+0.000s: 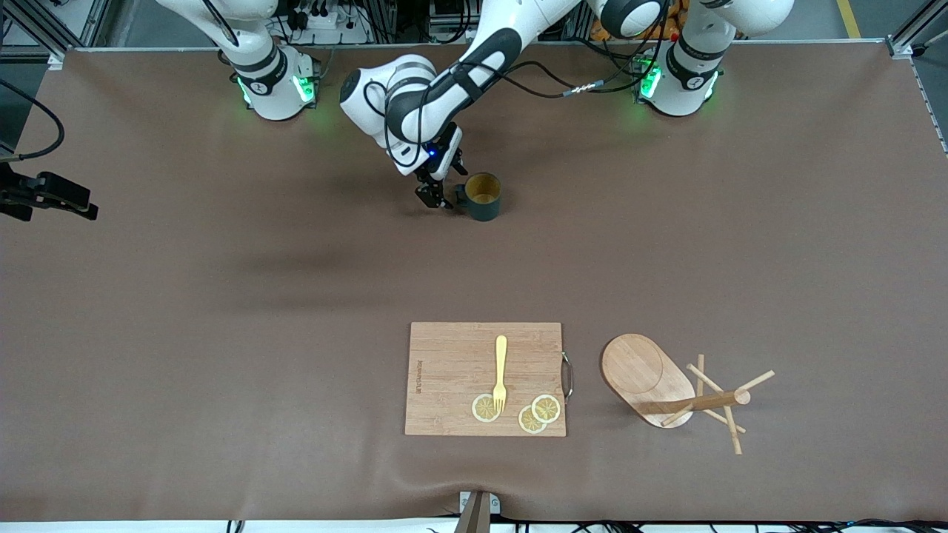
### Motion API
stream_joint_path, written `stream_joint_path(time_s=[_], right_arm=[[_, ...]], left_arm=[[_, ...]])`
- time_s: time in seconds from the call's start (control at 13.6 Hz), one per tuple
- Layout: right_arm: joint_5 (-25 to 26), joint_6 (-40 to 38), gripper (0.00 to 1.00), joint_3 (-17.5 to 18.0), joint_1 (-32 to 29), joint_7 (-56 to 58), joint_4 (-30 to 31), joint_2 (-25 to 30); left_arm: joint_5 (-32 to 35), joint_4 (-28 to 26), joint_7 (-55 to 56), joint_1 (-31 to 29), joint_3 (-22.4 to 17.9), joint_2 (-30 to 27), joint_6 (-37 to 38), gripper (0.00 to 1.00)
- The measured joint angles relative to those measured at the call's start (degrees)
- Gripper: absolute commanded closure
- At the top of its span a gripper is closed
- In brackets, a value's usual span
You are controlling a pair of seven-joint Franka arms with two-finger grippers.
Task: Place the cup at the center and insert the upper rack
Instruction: 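Lower the left gripper and grasp the mug's handle, then lift the mug by its handle with the left gripper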
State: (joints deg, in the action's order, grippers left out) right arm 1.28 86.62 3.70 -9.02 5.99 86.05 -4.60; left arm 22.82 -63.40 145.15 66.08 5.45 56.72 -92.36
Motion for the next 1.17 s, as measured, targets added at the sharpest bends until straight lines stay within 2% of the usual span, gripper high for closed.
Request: stream_joint_path(time_s=[0.15,0.22,0.59,0.81,0.88,1.17], right_arm=[[0.00,0.00,0.00,0.00,0.00,0.00,0.00,0.00],[0.00,0.00,0.00,0.00,0.00,0.00,0.00,0.00],[0.00,0.01,0.00,0.00,0.00,0.00,0.00,0.00],[0.03,0.07,0.00,-0.09,-0.01,0.00,-0.04,0.00],[0.04,0.08,0.00,-0.09,-0.01,0.00,-0.08,0.00],[0.06,0.08,0.00,-0.18,-0.02,0.00,-0.27,0.00]], left_arm=[[-0.06,0.00,0.05,-0.06,-0.08,0.81,0.00,0.37],[-0.29,0.00,0.07,-0.10,-0.08,1.05,0.00,0.46],[-2.06,0.04,0.10,-0.45,-0.15,1.23,0.00,0.47],[-2.58,0.24,0.11,-0.72,-0.14,1.23,0.00,0.58],[-2.64,0.36,0.11,-0.76,-0.09,1.23,0.00,0.69],[-2.68,0.68,0.11,-0.84,0.22,1.23,-0.07,0.90]])
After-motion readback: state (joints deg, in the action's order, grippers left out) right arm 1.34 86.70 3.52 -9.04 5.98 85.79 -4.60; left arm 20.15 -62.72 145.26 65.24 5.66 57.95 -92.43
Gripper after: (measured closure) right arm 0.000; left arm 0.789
